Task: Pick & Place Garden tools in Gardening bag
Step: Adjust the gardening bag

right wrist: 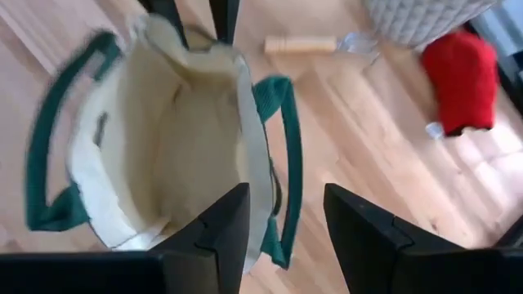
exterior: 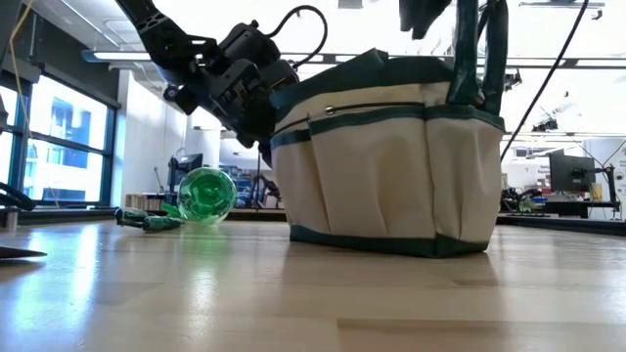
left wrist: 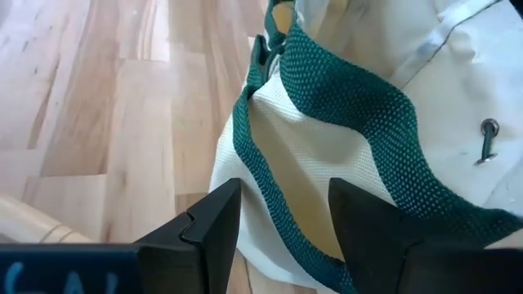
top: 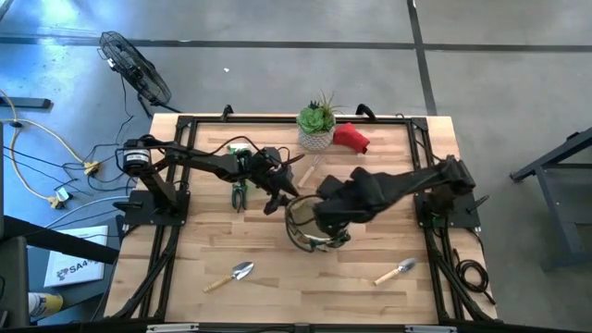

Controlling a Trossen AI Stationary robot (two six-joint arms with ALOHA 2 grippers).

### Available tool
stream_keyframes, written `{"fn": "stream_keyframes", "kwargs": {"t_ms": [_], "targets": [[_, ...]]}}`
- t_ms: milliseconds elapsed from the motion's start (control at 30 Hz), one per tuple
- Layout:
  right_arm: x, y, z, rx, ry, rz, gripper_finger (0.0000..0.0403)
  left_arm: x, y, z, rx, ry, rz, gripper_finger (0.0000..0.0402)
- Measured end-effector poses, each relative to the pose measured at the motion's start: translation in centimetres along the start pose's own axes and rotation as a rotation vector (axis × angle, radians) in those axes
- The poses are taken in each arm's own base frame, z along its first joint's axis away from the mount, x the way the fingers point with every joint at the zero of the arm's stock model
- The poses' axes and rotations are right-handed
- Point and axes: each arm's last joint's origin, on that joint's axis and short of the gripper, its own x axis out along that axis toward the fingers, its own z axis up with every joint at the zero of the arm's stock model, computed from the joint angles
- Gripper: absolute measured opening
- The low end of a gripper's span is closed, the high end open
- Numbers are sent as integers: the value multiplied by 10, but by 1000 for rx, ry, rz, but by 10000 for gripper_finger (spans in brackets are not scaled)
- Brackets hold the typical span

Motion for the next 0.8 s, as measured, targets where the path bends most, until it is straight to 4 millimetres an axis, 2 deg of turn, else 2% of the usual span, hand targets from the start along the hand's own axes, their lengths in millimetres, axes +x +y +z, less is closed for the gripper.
{"fn": "stream_keyframes", "kwargs": {"t_ms": [267, 433, 633, 800], "targets": [[-46, -17, -20, 36, -180, 43, 149, -5, -1, 3, -40, 4, 56, 180], [-62, -21, -31, 27, -291, 38, 149, -16, -2, 1, -28, 81, 226, 180], [-66, -15, -39, -7, -344, 22, 149, -26, -6, 9, -9, 61, 262, 180], [-48, -10, -50, -53, -308, -35, 149, -25, -10, 9, -4, 58, 222, 180]]}}
